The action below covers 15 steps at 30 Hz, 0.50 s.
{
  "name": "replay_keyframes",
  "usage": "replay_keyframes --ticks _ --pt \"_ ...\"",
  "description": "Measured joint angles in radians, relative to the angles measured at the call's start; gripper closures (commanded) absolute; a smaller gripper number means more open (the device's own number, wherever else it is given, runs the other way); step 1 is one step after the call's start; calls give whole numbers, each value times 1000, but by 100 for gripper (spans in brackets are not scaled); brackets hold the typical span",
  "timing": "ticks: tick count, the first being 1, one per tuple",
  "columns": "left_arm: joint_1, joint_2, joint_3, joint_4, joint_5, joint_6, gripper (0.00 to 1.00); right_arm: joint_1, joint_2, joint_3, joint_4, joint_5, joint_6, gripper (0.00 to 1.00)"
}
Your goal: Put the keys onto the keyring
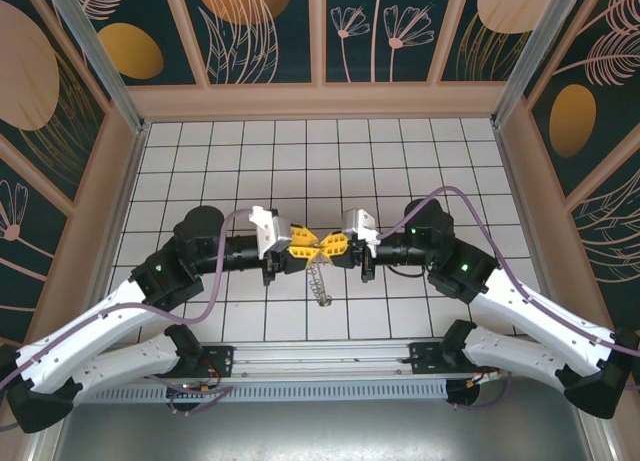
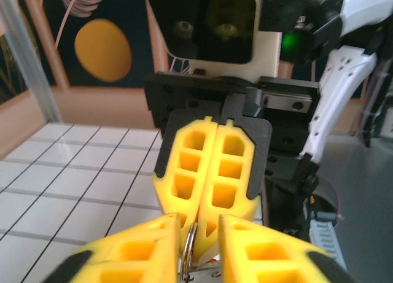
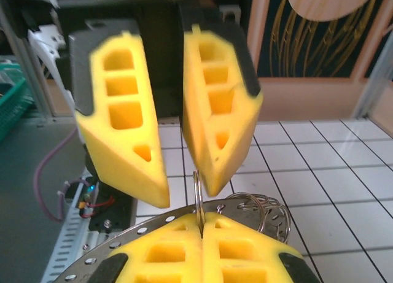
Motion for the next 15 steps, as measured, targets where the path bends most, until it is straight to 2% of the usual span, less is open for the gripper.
replay_keyframes --ticks 7,15 --pt "-1 40 64 -216 -78 68 74 0 13 44 -111 47 -47 100" --pt "-1 73 84 -300 -100 101 80 2 78 99 -191 51 -82 100"
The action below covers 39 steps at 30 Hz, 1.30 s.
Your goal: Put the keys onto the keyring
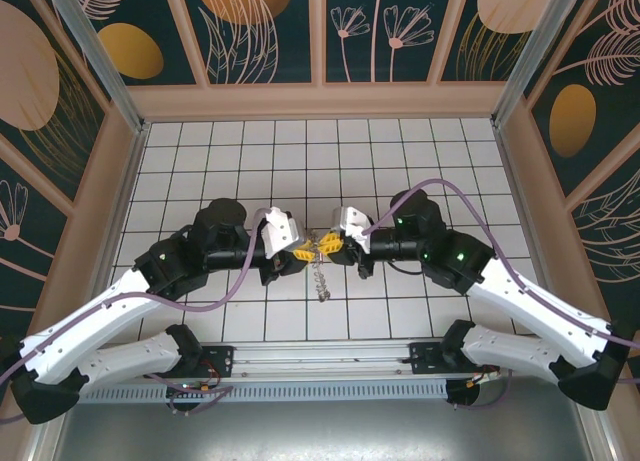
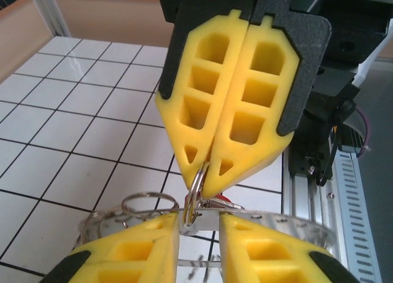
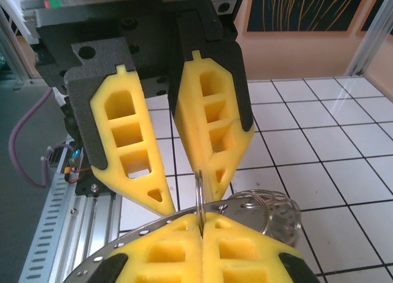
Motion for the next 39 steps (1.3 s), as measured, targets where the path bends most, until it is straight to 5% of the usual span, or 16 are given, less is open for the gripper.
replay_keyframes --ticks 10,17,23,30,34,39 --pt "0 17 28 -39 -11 16 78 8 55 46 -100 29 -39 100" --pt "0 45 34 -48 -10 26 83 14 71 56 -120 25 -49 100" --pt "0 65 34 -56 -3 42 100 14 87 61 -149 26 -56 100" --pt "0 53 33 -53 12 44 100 14 87 67 -153 17 -64 100" --pt "0 7 1 3 25 16 100 15 72 67 -124 -2 -52 84" --pt "0 -66 -69 155 80 -48 100 18 17 32 -43 -21 -19 79"
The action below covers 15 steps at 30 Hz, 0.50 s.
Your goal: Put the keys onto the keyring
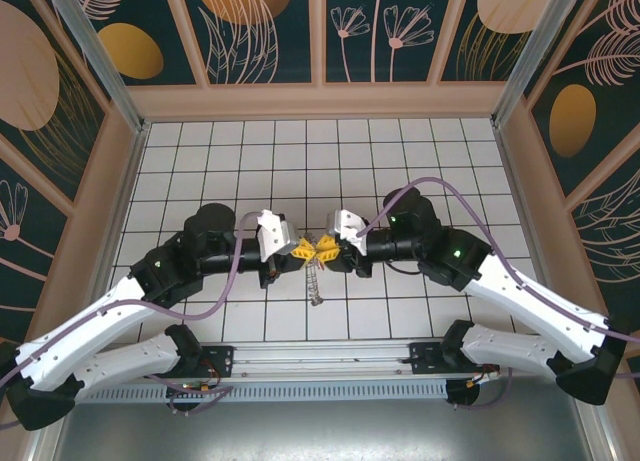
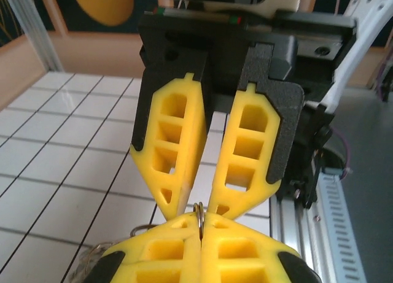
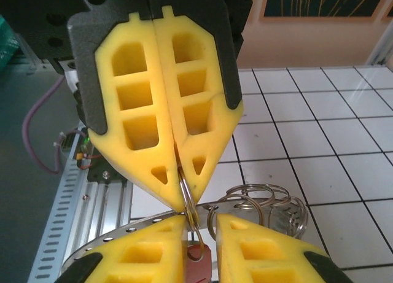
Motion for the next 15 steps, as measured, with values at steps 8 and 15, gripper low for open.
replay_keyframes --ticks 8,15 --pt "0 -32 -85 201 71 -90 100 -1 -66 -72 100 -24 49 83" --pt "0 -47 -183 399 114 -175 100 -18 -115 -129 169 -59 90 94"
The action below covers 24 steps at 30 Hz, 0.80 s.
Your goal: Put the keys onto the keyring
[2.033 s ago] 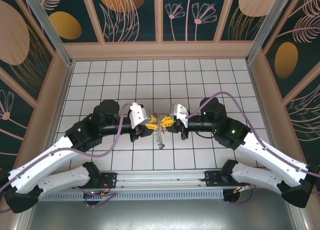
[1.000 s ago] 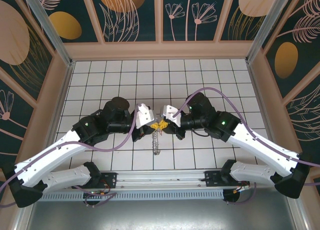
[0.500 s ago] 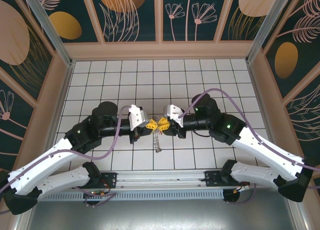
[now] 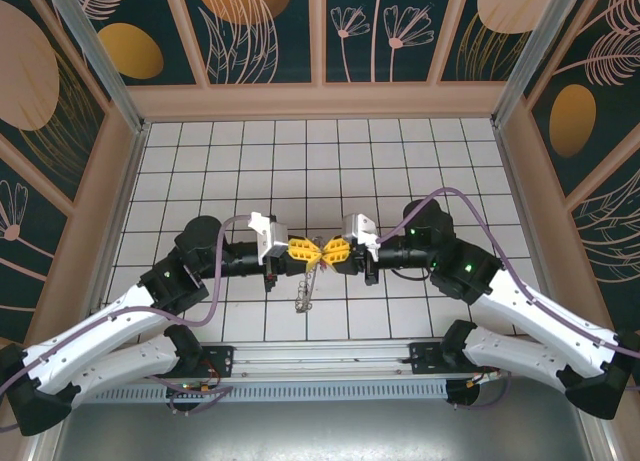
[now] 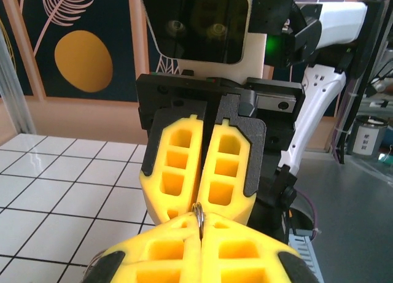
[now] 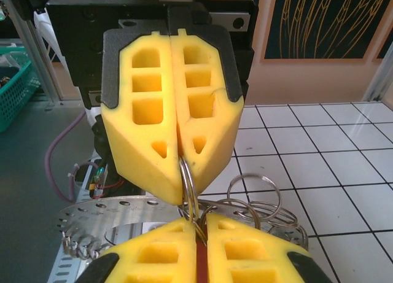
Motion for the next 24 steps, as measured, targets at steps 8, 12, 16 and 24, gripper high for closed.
replay_keyframes --ticks 8,12,16,24 --pt "1 -2 -16 16 2 -18 100 -30 -24 -41 51 -59 34 100" --pt "1 -3 17 -59 -21 1 100 -34 -24 -43 54 -64 32 100" --pt "-2 0 73 -180 -56 43 95 -34 -13 -34 44 -60 24 100" --pt "-2 71 188 -336 -84 121 97 -42 7 8 -16 -32 -2 100"
